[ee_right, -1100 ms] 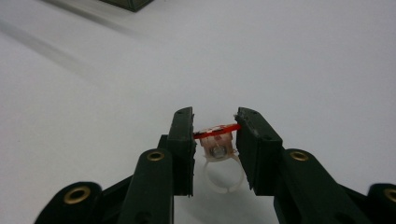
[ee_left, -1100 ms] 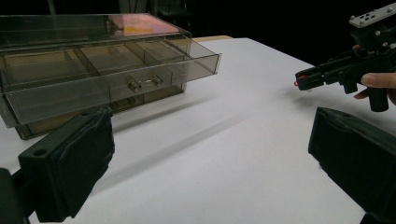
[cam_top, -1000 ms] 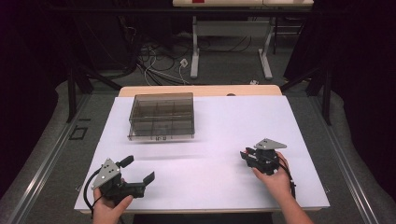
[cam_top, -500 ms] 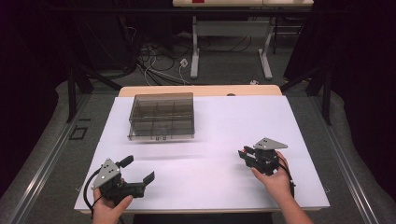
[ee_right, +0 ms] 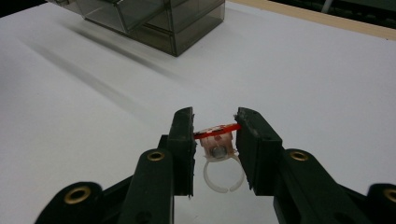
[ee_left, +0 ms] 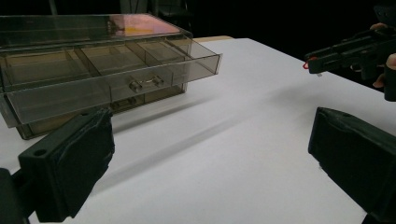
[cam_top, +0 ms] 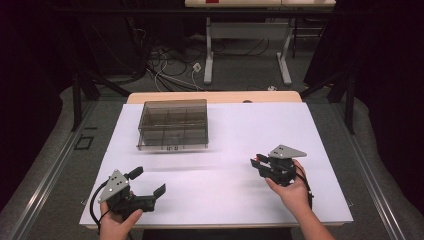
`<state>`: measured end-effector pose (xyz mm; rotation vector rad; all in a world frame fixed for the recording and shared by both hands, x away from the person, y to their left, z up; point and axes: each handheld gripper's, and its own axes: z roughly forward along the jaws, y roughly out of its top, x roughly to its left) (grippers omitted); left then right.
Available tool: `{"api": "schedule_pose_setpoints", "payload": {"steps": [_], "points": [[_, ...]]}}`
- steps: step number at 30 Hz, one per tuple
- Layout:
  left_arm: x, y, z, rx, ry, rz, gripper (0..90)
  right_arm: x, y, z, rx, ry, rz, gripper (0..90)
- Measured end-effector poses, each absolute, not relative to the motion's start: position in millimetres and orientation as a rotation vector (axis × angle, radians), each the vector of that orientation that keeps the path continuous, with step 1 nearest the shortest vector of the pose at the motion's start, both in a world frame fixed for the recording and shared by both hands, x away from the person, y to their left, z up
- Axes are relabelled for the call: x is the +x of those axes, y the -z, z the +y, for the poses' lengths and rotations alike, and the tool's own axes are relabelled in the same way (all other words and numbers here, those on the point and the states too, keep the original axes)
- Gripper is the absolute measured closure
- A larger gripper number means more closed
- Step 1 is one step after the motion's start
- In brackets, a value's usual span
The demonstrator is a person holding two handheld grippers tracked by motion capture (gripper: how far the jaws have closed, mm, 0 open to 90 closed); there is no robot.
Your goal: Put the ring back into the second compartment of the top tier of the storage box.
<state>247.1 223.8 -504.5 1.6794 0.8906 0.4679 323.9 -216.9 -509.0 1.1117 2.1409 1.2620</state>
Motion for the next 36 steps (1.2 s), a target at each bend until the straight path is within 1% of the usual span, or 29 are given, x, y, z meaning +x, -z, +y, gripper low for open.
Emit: {"api": "schedule_pose_setpoints", "payload": {"steps": [20, 36], "points": [[246.3, 504.4, 223.9, 1.677, -0.47, 0.89, 0.4, 335.2, 489.3, -196.8, 1.072, -1.29, 2.176, 67.9], [246.4, 504.5, 223.8, 1.678, -0.467, 0.888, 0.4, 346.5, 473.4, -172.6, 1.021, -1.306, 2.216, 67.9]]}}
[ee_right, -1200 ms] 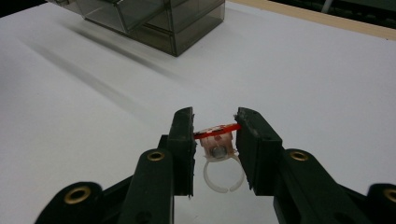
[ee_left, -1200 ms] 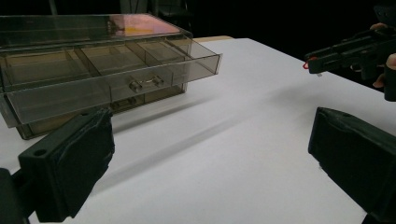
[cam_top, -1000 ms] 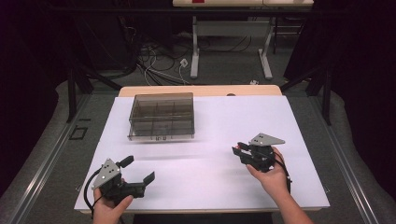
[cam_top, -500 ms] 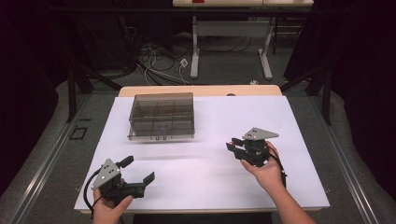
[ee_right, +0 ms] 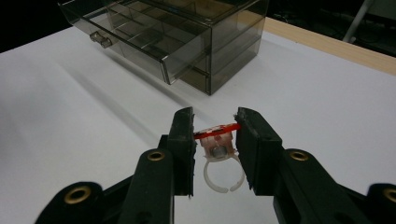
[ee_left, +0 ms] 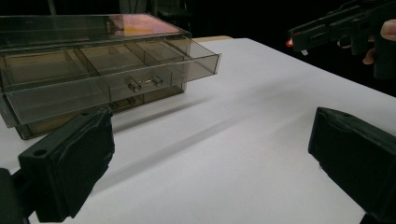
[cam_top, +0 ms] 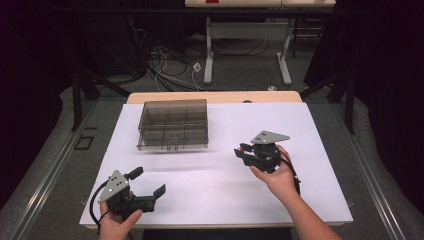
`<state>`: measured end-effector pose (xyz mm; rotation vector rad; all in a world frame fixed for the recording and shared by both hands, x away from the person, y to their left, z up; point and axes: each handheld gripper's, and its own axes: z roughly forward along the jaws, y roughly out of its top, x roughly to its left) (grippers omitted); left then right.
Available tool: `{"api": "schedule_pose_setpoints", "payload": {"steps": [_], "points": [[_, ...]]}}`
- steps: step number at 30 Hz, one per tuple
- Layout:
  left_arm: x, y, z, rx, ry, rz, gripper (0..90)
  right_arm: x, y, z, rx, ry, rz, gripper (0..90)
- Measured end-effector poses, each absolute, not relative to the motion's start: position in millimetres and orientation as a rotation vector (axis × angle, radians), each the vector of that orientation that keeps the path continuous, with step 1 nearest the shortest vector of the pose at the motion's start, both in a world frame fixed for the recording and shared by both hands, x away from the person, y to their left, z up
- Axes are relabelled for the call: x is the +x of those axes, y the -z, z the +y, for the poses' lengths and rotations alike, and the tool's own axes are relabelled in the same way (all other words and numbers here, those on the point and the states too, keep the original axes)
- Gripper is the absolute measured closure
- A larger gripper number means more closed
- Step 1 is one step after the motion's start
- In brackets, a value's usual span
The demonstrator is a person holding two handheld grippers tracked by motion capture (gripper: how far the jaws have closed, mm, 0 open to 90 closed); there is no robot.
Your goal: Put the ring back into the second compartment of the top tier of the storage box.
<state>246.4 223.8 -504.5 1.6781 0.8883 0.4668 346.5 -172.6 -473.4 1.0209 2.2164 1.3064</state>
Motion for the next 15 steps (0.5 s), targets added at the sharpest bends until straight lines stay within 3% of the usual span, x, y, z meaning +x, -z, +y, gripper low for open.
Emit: {"api": "schedule_pose_setpoints", "payload": {"steps": [15], "points": [[246.0, 504.1, 224.6, 1.676, -0.467, 0.887, 0.4, 358.9, 453.9, -130.8, 0.953, -1.326, 2.251, 68.1]]}}
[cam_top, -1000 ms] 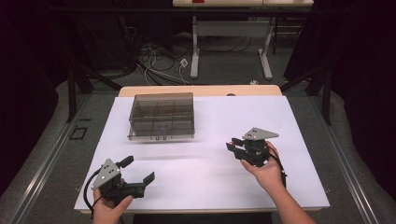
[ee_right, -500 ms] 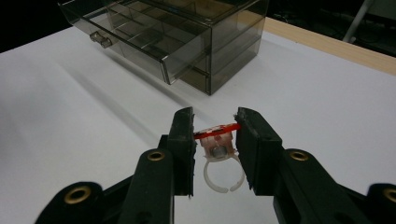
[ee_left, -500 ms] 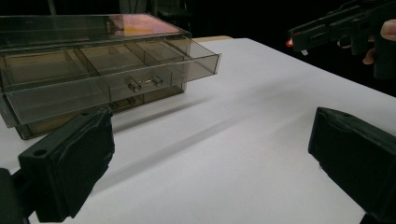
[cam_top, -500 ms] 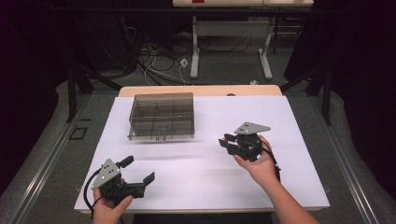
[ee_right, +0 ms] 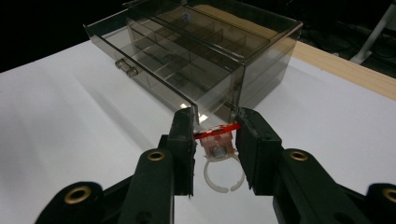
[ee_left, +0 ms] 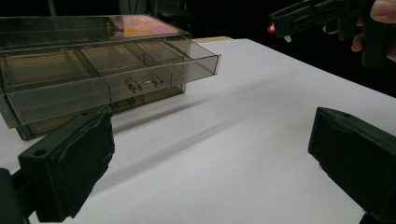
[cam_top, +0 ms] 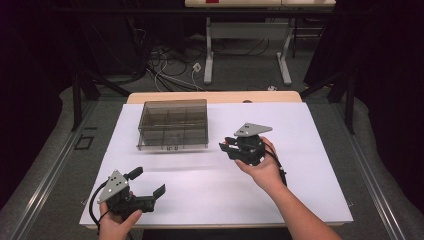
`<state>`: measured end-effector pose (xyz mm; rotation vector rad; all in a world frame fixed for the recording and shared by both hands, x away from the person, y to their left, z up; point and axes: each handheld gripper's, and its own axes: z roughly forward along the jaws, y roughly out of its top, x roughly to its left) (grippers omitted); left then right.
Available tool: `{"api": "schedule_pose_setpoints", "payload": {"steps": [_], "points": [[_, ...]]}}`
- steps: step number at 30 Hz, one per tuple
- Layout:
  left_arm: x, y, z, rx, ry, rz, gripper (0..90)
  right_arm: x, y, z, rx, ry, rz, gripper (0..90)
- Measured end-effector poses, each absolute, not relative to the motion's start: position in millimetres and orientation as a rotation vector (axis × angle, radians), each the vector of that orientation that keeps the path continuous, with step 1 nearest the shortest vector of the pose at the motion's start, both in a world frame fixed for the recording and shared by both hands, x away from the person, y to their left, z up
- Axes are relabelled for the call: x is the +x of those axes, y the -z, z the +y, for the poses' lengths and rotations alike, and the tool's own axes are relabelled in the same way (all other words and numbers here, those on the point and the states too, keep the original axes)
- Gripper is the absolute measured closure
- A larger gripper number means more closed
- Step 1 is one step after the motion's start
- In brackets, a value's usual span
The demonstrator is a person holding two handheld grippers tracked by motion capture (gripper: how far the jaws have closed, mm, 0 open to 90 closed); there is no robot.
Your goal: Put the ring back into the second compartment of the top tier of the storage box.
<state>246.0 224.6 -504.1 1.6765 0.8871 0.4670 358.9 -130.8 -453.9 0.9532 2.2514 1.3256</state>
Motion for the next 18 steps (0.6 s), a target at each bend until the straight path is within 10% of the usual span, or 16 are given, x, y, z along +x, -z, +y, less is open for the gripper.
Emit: {"api": "schedule_pose_setpoints", "payload": {"steps": [18], "points": [[246.5, 504.4, 225.6, 1.672, -0.465, 0.889, 0.4, 377.0, 441.3, -90.2, 0.886, -1.372, 2.304, 68.1]]}}
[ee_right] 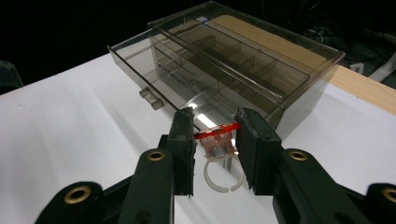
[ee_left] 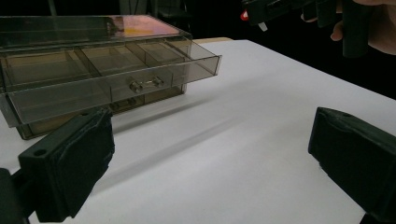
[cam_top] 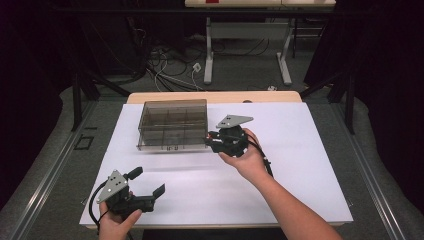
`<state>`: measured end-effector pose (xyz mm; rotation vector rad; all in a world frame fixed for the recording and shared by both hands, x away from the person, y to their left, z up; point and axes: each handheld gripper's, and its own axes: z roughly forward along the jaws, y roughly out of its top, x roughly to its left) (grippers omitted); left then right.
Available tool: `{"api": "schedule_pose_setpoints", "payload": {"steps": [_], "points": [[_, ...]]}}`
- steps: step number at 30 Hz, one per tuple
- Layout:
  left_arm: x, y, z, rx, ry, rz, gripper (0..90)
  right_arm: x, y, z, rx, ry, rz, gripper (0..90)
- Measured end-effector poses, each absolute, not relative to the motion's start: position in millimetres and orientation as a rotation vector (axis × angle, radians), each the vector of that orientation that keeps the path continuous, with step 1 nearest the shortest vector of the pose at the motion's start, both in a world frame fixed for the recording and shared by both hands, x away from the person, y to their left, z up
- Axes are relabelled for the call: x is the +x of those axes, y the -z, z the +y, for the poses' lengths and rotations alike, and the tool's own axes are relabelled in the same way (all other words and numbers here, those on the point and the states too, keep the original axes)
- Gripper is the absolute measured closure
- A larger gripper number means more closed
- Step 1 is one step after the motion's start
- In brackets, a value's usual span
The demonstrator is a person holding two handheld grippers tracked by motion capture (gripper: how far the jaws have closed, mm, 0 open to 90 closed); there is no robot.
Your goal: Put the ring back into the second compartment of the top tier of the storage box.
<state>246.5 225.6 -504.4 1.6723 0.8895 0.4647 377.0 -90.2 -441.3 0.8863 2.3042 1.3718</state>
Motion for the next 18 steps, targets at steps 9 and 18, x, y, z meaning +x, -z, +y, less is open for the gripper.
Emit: {"api": "schedule_pose_setpoints", "payload": {"steps": [9, 18], "points": [[246.8, 504.6, 225.9, 1.666, -0.468, 0.891, 0.4, 384.7, 435.9, -76.2, 0.877, -1.372, 2.314, 68.1], [246.1, 504.1, 226.8, 1.659, -0.47, 0.892, 0.4, 393.9, 434.1, -64.2, 0.889, -1.399, 2.318, 68.1]]}}
